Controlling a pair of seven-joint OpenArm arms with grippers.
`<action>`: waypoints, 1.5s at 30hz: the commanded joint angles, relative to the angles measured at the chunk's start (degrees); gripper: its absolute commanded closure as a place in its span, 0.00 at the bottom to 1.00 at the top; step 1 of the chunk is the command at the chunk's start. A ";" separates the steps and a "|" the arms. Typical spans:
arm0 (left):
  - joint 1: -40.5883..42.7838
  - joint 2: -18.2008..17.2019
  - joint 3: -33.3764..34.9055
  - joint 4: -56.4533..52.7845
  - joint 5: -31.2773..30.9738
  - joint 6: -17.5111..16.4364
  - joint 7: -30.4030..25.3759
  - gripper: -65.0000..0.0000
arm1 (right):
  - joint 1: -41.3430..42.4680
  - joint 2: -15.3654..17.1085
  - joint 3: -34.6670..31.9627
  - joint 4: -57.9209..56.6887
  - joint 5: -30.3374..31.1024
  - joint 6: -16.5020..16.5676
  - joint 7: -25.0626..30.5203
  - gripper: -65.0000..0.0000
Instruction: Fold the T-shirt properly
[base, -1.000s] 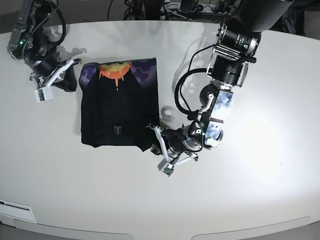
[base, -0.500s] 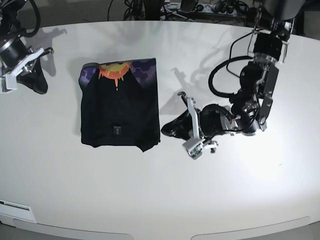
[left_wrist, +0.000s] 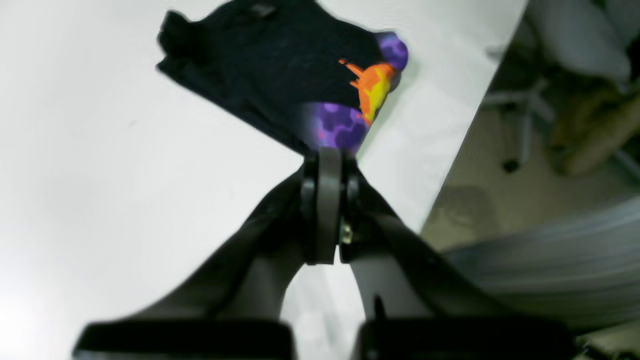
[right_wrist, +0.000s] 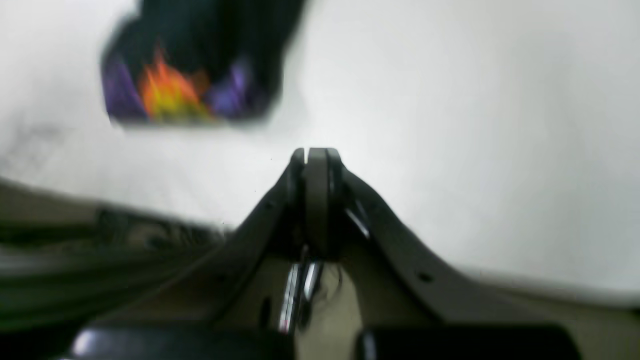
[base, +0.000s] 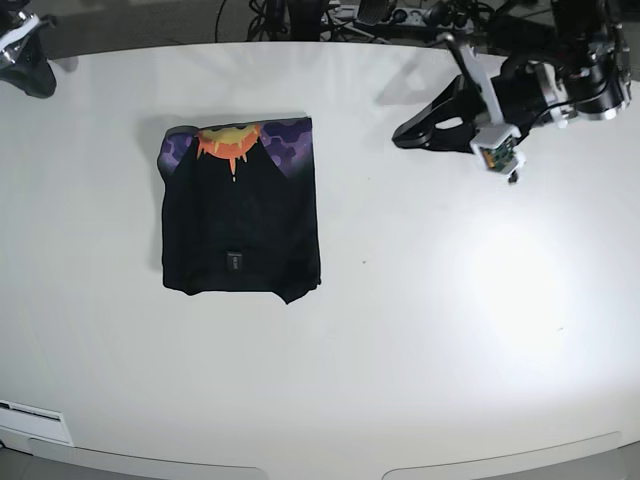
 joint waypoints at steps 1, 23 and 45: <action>2.84 -0.55 -2.49 0.79 -2.10 -0.35 -0.72 1.00 | -1.16 0.85 0.50 0.76 1.78 0.28 0.20 1.00; 42.66 8.48 -10.78 -12.07 1.95 -1.39 3.80 1.00 | -20.72 -1.81 -17.81 -12.22 -8.31 0.28 5.97 1.00; 6.45 5.81 11.80 -95.14 50.88 4.22 -54.97 1.00 | 5.88 7.15 -58.49 -71.10 -70.79 -11.08 64.65 1.00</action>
